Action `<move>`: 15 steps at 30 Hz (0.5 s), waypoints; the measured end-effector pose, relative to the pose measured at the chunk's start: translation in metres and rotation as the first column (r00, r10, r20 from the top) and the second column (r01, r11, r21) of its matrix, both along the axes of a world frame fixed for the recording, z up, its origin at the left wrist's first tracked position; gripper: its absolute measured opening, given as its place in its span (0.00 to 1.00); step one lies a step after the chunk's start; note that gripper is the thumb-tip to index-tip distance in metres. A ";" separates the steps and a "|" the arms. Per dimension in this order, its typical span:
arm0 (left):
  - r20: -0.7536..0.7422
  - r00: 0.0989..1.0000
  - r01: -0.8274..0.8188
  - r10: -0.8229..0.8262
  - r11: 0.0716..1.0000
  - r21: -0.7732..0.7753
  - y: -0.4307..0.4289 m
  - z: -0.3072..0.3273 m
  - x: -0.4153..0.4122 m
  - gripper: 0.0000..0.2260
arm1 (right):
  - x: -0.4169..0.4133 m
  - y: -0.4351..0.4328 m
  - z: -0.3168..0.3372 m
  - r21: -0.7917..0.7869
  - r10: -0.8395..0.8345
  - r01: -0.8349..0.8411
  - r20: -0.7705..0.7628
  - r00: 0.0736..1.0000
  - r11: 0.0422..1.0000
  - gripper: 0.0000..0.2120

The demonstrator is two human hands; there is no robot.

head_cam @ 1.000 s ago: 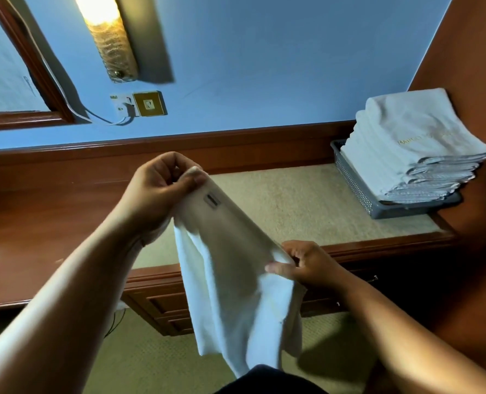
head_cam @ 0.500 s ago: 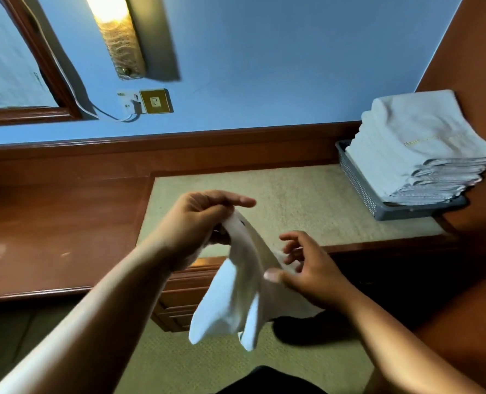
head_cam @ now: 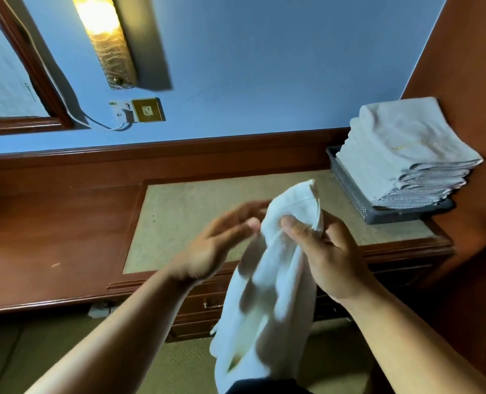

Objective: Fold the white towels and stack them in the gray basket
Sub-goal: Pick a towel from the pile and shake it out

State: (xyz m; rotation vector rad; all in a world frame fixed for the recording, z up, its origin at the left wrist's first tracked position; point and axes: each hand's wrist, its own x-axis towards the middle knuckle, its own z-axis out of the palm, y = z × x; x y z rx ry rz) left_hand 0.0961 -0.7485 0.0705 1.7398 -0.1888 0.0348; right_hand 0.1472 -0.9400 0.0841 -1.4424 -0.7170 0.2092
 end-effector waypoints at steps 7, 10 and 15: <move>-0.141 0.987 0.026 -0.081 0.934 -0.355 -0.005 -0.021 -0.013 0.20 | 0.015 -0.019 0.009 -0.084 0.097 -0.095 0.024 0.995 0.992 0.08; -0.123 0.991 0.009 -0.056 0.936 -0.353 -0.008 -0.017 -0.018 0.13 | 0.019 -0.026 0.016 -0.177 0.108 -0.100 0.035 0.994 0.979 0.08; -0.029 0.999 0.011 -0.013 0.998 -0.064 -0.018 -0.008 -0.021 0.09 | 0.021 -0.034 0.025 -0.450 -0.012 0.189 0.369 0.930 0.873 0.15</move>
